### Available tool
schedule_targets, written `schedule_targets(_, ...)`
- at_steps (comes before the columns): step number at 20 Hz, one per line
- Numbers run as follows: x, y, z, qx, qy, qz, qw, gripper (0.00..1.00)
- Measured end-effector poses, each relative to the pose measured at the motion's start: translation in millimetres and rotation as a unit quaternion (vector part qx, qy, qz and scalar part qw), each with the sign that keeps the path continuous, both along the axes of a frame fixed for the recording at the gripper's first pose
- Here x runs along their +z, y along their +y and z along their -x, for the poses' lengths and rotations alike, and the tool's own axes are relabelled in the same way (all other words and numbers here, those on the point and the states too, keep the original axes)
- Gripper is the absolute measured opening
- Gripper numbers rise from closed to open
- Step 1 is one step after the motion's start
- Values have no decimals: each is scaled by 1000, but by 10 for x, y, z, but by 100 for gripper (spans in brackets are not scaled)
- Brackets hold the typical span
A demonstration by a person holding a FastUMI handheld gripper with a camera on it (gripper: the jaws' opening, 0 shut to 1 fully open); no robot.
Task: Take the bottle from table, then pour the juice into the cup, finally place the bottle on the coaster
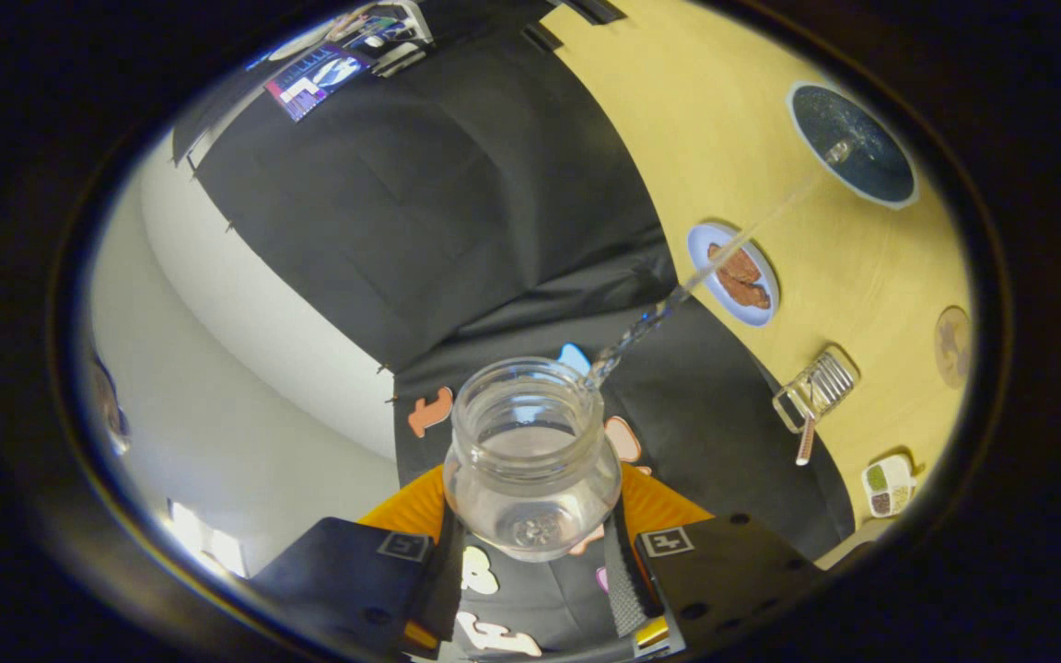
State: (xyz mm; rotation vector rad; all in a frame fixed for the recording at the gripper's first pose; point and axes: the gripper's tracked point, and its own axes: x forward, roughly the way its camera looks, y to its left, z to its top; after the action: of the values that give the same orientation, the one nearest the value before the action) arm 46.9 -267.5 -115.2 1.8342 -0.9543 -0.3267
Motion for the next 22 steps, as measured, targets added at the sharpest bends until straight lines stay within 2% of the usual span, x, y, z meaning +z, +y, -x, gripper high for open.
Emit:
schedule_targets(10, 141, -21, 28, -13, -20, -1, 1000, 68)
schedule_targets(16, 180, 43, 32, -7, -21, -2, 1000, 68)
schedule_targets(20, 210, 99, 33, 2, -8, 9, 1000, 68)
schedule_targets(22, 181, 135, 15, 13, 24, 24, 999, 68)
